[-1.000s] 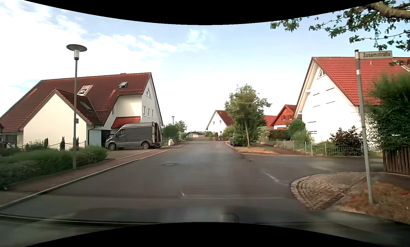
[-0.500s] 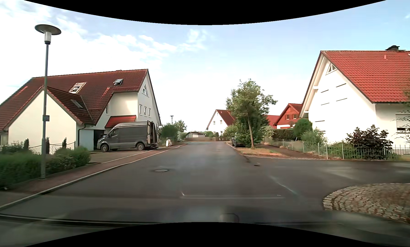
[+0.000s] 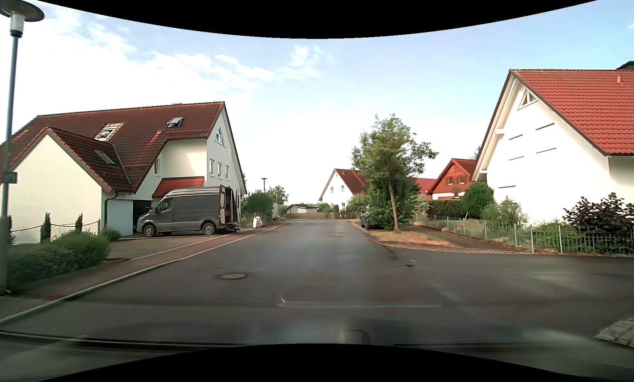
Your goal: Follow the waypoints while adhering to traffic rules and regulations
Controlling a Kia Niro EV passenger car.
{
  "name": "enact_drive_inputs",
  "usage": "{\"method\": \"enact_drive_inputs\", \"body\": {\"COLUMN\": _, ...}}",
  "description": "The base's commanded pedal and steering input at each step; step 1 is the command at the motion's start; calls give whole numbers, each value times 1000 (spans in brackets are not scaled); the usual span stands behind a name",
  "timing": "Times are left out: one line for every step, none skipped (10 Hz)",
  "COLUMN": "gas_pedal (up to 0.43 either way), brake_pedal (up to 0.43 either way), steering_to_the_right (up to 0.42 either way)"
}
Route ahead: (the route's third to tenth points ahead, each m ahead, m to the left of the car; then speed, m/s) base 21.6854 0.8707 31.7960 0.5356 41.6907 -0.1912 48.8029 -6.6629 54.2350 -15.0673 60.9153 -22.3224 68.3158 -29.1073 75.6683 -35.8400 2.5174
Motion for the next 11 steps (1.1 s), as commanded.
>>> {"method": "enact_drive_inputs", "body": {"gas_pedal": 0, "brake_pedal": 122, "steering_to_the_right": -9}}
{"method": "enact_drive_inputs", "body": {"gas_pedal": 0, "brake_pedal": 122, "steering_to_the_right": -9}}
{"method": "enact_drive_inputs", "body": {"gas_pedal": 0, "brake_pedal": 122, "steering_to_the_right": -9}}
{"method": "enact_drive_inputs", "body": {"gas_pedal": 0, "brake_pedal": 116, "steering_to_the_right": -8}}
{"method": "enact_drive_inputs", "body": {"gas_pedal": 0, "brake_pedal": 110, "steering_to_the_right": -7}}
{"method": "enact_drive_inputs", "body": {"gas_pedal": 0, "brake_pedal": 98, "steering_to_the_right": -6}}
{"method": "enact_drive_inputs", "body": {"gas_pedal": 0, "brake_pedal": 85, "steering_to_the_right": -6}}
{"method": "enact_drive_inputs", "body": {"gas_pedal": 0, "brake_pedal": 79, "steering_to_the_right": -6}}
{"method": "enact_drive_inputs", "body": {"gas_pedal": 0, "brake_pedal": 55, "steering_to_the_right": -6}}
{"method": "enact_drive_inputs", "body": {"gas_pedal": 0, "brake_pedal": 12, "steering_to_the_right": -6}}
{"method": "enact_drive_inputs", "body": {"gas_pedal": 0, "brake_pedal": 0, "steering_to_the_right": -6}}
